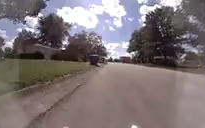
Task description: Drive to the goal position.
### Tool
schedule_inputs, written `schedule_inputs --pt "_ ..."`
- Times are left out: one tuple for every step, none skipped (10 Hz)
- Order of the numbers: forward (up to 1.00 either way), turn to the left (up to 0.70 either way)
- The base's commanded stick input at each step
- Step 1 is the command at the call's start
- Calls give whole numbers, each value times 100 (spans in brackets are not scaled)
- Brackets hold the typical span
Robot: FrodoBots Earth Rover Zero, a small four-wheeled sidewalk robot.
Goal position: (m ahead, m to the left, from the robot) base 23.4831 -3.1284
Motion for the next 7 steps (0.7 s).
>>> schedule_inputs --pt "85 0" --pt "85 0" --pt "85 0" --pt "85 0" --pt "85 0" --pt "85 0" --pt "85 0"
